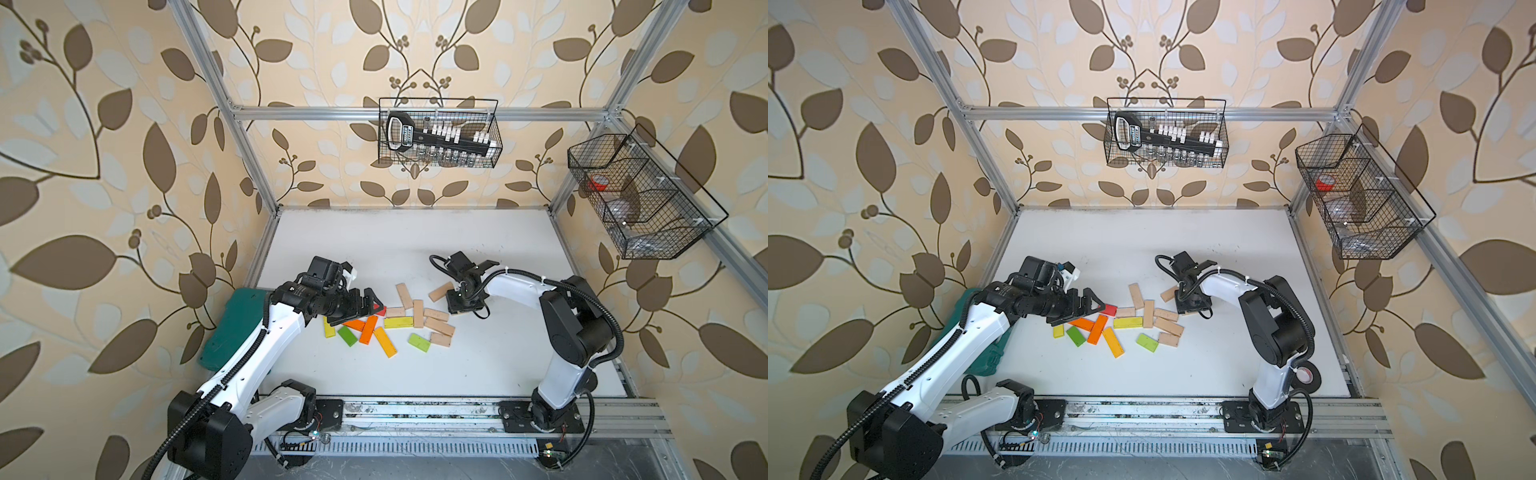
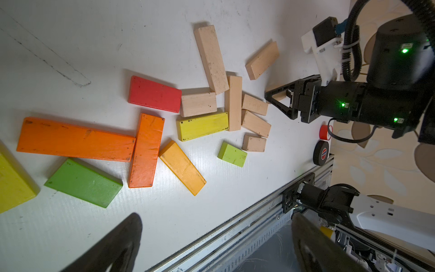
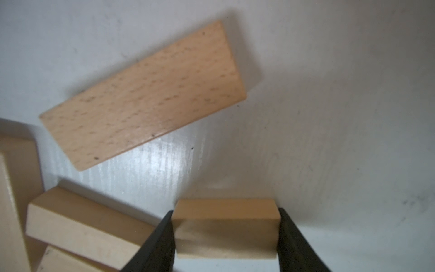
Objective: Assemble a giraffe with building blocks
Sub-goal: Pick up the building block from the center of the board, then place the building block at the center of the board.
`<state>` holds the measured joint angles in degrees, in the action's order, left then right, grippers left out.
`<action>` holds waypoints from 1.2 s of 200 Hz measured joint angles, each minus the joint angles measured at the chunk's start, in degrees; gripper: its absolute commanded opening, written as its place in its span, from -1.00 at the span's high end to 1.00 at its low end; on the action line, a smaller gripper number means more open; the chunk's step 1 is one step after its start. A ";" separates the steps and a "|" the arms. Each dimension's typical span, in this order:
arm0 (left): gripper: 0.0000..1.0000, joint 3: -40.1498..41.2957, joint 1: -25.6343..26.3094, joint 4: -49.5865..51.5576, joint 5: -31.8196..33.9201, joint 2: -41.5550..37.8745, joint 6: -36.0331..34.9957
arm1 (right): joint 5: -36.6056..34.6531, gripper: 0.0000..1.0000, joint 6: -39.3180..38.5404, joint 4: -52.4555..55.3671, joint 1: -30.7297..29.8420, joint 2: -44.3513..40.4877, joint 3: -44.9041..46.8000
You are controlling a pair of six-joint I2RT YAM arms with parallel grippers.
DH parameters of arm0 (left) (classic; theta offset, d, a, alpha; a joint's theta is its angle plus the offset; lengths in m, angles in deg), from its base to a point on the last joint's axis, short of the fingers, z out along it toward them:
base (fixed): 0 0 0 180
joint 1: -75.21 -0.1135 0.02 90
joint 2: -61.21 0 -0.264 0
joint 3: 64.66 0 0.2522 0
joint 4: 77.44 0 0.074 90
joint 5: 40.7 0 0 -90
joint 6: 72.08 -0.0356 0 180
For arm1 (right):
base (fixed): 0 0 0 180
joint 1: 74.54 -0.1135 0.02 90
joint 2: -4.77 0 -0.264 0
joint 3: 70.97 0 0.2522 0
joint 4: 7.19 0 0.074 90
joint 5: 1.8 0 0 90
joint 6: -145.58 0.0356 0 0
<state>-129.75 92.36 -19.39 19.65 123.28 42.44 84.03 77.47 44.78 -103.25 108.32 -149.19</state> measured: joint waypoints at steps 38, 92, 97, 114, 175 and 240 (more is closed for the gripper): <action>-0.98 -0.02 0.17 -0.11 -0.35 0.96 -0.02 | -0.98 0.06 -0.26 4.74 2.60 0.15 -8.90; -0.97 -0.35 0.92 -2.51 -1.29 4.35 -0.09 | -2.32 0.02 -0.26 6.27 7.48 12.94 -35.19; -0.97 -0.42 0.94 -2.69 -1.42 4.83 -0.11 | -2.27 0.02 -0.20 6.54 7.72 14.84 -37.35; -0.98 -0.50 1.27 -3.48 -1.46 6.21 -0.13 | -2.29 0.01 0.17 7.17 8.22 21.53 -44.46; -0.98 -1.62 2.82 -5.01 -1.46 7.87 -0.55 | -2.47 -0.04 1.07 10.43 9.62 38.77 -61.31; -0.98 -1.62 3.19 -5.14 -1.22 7.89 -0.94 | -3.39 -0.22 1.03 11.28 11.37 40.92 -64.02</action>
<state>-131.36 95.55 -24.52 18.42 131.17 41.50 80.65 78.50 56.06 -91.88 149.23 -213.21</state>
